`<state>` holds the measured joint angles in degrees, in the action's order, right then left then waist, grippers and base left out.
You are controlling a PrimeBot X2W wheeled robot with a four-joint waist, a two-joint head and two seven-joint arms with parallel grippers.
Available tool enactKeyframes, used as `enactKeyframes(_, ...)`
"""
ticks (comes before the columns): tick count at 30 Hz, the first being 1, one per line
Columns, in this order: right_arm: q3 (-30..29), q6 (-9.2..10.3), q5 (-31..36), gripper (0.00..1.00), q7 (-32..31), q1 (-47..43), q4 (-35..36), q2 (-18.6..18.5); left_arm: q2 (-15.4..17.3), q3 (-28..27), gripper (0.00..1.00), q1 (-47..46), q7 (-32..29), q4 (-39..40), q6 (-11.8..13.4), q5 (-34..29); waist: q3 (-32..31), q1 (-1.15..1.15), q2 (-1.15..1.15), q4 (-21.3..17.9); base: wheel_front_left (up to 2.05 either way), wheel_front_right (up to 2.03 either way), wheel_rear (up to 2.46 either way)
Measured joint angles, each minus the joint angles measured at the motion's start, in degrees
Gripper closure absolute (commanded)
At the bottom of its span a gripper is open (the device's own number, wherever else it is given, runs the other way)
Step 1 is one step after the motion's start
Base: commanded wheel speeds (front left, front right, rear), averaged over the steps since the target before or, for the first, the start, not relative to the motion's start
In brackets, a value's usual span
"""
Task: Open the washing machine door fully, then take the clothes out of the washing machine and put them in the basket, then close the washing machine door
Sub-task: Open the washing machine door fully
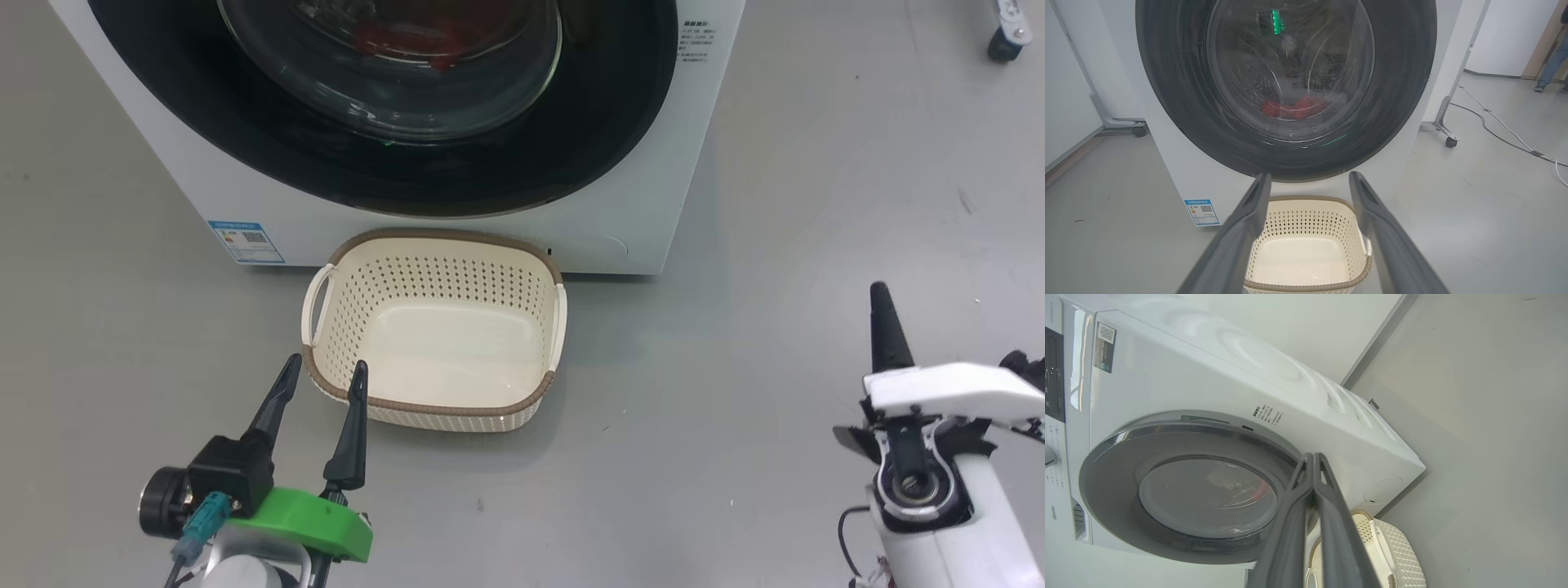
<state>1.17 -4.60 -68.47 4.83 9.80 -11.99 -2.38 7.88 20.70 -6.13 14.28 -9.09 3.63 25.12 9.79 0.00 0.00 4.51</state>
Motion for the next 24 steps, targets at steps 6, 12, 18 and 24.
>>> enactKeyframes(6, -3.8, -0.01, -10.3, 1.0, -5.3, 7.2, -0.4, -0.2, -0.4, 1.3, 0.0, -2.5, 0.0, 0.3, -1.0, -0.3, 2.9, 0.0, 0.0, 1.4, 0.0, 0.0, 0.0)
enactKeyframes(12, -6.2, 0.78, -14.2, 1.0, -9.1, 14.6, -1.0, -0.6, -1.3, 1.9, 0.0, -4.6, 0.0, 0.5, -1.7, -1.0, 5.3, 0.0, 0.0, 3.6, 0.0, 0.0, 0.0)
enactKeyframes(18, -7.1, 2.8, -15.6, 1.0, -12.2, 20.9, -3.1, -3.4, -2.0, 2.2, 0.0, -5.5, 0.0, 0.5, -2.4, -1.0, 7.4, 0.0, 0.0, 5.8, 0.0, 0.0, 0.0)
enactKeyframes(24, -7.4, 4.49, -17.2, 1.0, -15.4, 27.7, -5.1, -4.8, -2.2, 2.9, 0.0, -6.5, 0.0, 0.3, -2.7, -1.0, 9.3, 0.0, 0.0, 7.8, 0.0, 0.0, 0.0)
